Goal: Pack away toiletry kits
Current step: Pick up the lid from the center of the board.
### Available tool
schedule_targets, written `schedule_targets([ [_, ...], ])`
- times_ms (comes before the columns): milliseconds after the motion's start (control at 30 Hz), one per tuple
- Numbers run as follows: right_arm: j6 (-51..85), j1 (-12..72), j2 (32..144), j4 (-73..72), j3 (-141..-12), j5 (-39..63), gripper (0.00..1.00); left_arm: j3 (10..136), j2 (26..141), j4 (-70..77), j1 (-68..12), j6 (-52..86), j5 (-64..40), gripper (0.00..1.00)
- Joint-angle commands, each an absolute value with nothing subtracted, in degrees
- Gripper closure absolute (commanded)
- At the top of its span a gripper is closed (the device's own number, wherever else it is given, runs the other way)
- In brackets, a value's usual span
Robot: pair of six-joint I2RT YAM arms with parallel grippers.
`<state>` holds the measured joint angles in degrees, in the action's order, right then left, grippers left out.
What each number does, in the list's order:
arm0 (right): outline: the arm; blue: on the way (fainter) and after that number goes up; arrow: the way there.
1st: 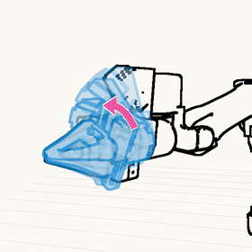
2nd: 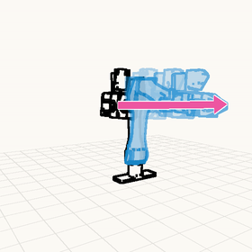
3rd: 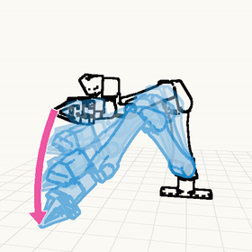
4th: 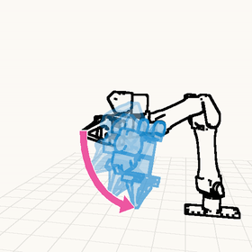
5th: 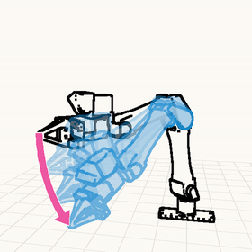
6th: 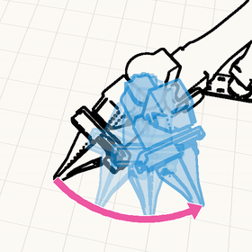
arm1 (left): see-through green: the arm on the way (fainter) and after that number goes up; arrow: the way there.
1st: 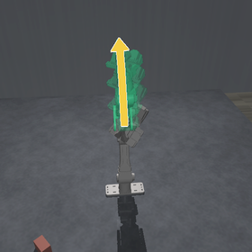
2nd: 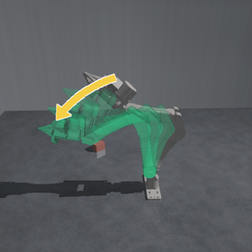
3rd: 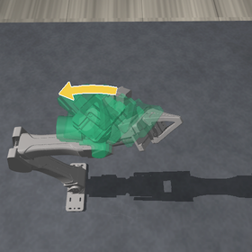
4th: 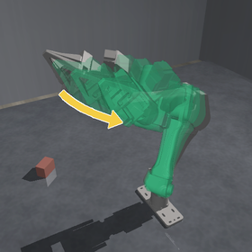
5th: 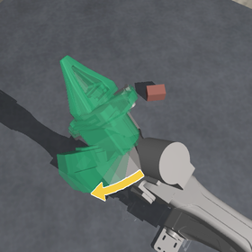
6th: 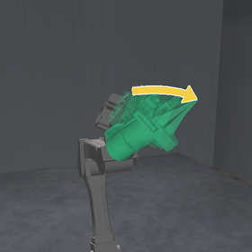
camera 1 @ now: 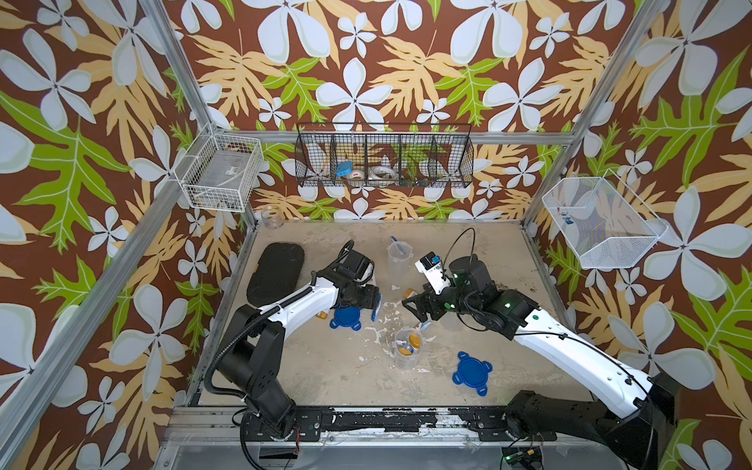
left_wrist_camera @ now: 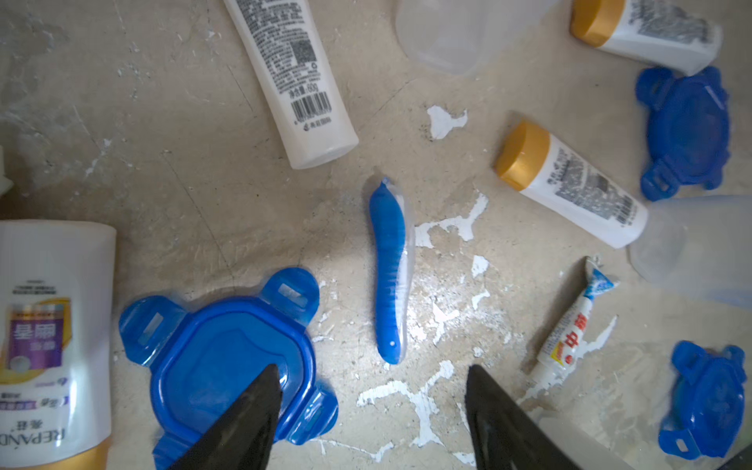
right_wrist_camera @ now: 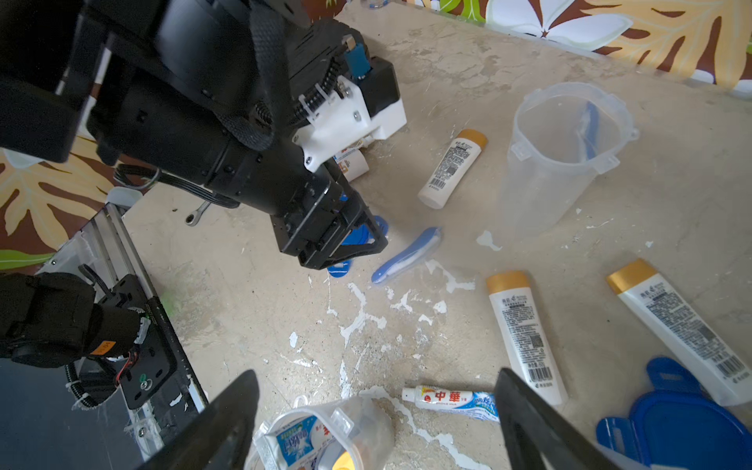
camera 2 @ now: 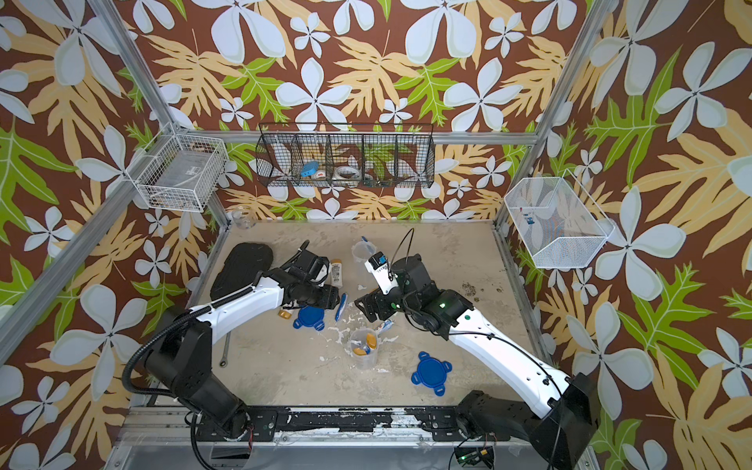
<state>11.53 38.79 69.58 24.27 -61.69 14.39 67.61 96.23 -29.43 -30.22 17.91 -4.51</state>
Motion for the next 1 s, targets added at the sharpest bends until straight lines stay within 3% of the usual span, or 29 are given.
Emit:
schedule_targets([
  [0, 12.19, 37.94, 70.65, 27.56, -62.77, 12.54, 0.07, 70.84, 99.24, -32.27, -29.30, 17.69, -0.03, 0.27],
  [233, 12.15, 33.81, 72.35, 28.91, -65.07, 14.57, 0.03, 73.04, 102.04, -35.59, -27.08, 16.83, 0.54, 0.21],
  [367, 11.68, 33.57, 73.70, 29.27, -66.26, 15.30, 0.00, 67.73, 99.05, -36.91, -27.07, 17.91, 2.66, 0.15],
  [500, 12.12, 33.57, 74.46, 28.59, -65.77, 16.42, 0.00, 62.57, 96.14, -36.66, -26.89, 19.49, 4.01, 0.01],
  [967, 12.74, 33.48, 73.02, 28.27, -64.16, 16.28, 0.00, 63.58, 101.25, -31.74, -26.81, 21.24, 4.09, 0.00],
])
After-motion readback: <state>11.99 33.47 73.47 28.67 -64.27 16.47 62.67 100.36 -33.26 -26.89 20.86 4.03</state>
